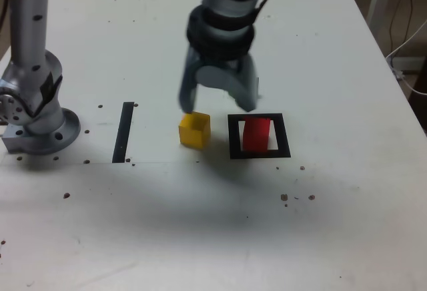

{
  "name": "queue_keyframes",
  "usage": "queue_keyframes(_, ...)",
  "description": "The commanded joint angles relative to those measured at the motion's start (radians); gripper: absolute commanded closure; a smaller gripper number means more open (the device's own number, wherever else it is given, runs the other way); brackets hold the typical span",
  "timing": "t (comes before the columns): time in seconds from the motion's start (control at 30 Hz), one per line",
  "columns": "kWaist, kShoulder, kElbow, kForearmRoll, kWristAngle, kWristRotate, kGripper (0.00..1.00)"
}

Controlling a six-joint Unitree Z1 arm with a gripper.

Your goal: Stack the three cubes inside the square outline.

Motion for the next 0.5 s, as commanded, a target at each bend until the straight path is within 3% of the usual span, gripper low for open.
queue_keyframes(0.0,0.005,-0.015,0.023,0.009,-0.003,0.005,0.0)
queue_keyframes(0.47,0.024,0.009,0.099,0.015,-0.06,0.115,0.06)
